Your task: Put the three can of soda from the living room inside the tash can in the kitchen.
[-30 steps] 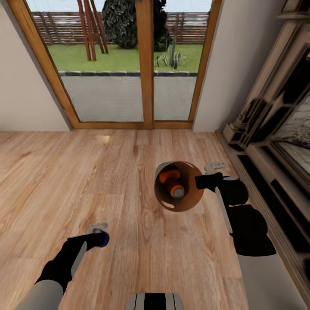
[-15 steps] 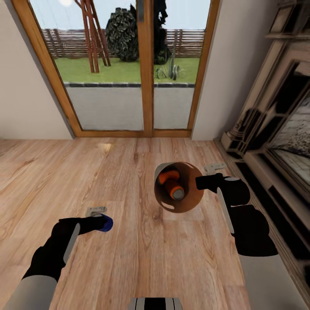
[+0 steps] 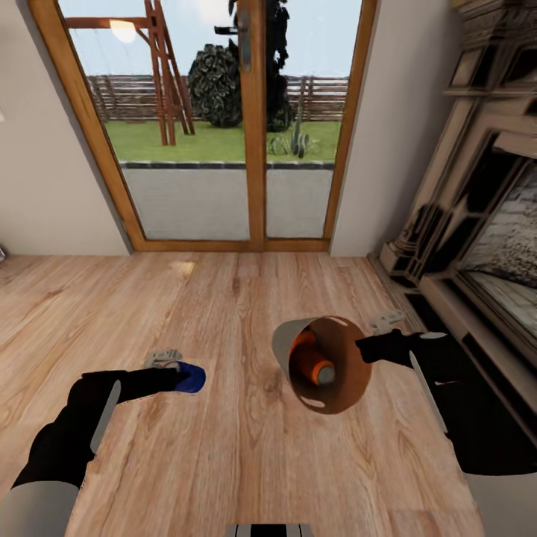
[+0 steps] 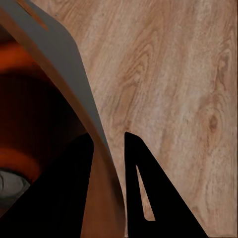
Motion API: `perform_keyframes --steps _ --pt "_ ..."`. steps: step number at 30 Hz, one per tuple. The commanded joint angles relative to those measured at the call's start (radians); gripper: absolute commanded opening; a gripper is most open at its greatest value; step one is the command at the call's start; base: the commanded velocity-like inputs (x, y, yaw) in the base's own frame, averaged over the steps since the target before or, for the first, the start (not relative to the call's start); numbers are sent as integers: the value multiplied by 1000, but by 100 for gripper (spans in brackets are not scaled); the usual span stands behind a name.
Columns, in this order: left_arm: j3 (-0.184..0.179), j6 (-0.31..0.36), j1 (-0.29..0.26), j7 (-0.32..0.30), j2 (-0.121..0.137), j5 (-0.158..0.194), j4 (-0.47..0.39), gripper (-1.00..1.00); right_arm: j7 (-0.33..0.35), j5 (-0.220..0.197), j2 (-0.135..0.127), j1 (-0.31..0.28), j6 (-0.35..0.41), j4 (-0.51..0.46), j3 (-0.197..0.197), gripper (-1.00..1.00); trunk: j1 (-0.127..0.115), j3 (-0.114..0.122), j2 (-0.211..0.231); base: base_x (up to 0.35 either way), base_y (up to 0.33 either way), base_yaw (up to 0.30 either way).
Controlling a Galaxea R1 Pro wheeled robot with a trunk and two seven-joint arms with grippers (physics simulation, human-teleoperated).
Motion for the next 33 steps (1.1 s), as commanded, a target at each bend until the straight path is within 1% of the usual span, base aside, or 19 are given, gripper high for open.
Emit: perform_keyframes --steps 1,3,7,8,9,10,11,12,17,18,19,25,29,30,32,33 --pt "-1 -1 0 -24 10 -1 -8 -100 17 -20 -14 8 1 -1 -1 -100 -1 4 0 0 0 0" --pt "-1 -3 2 -73 23 -1 -21 -100 34 -18 -30 31 1 0 -4 -100 -1 12 1 0 0 0" --pt "-2 -6 22 -143 28 -1 -39 -100 41 -14 -37 47 1 19 -6 -100 -3 27 2 0 0 0" --pt "-2 -6 32 -175 29 -2 -56 -100 42 -13 -38 49 1 37 -7 -100 -4 31 2 0 0 0" --pt "-2 -6 37 -192 29 -2 -66 -100 43 -13 -38 50 1 47 -8 -100 -4 35 2 0 0 0" --pt "-2 -5 48 -226 30 -2 -91 -100 43 -12 -39 51 1 66 -9 -100 -5 39 2 0 0 0" --pt "-3 -1 63 -273 30 -3 -131 -100 44 -11 -40 52 1 96 -10 -100 -5 43 3 0 0 0" --pt "-3 2 73 -299 30 -3 -155 -100 44 -11 -40 52 1 119 -11 -100 -5 47 3 0 0 0" --pt "-5 8 105 -358 30 -4 -217 -100 42 -10 -40 47 1 196 -11 -100 -8 66 4 0 0 0" --pt "-6 9 115 -380 30 -4 -234 -100 40 -10 -40 46 1 214 -11 -100 -8 70 4 0 0 0" --pt "-7 12 129 -428 31 -4 -262 -100 36 -9 -39 43 1 249 -11 -100 -9 74 4 0 0 0" --pt "-6 33 134 -474 32 -4 -276 -100 33 -8 -37 36 1 294 -10 -100 -11 97 6 0 0 0" --pt "-8 40 135 -533 32 -4 -298 -100 31 -7 -32 18 1 325 -9 -100 -13 112 7 0 0 0" --pt "-9 55 136 -581 32 -4 -326 -100 31 16 -29 9 1 339 -8 -100 -14 116 7 0 0 0" --pt "-10 69 136 -605 32 -4 -337 -100 31 37 -28 6 1 344 -7 -100 -14 124 7 0 0 0" --pt "-10 80 136 -626 32 -4 -346 -100 31 54 -26 4 1 350 -6 -100 -15 128 8 0 0 0"
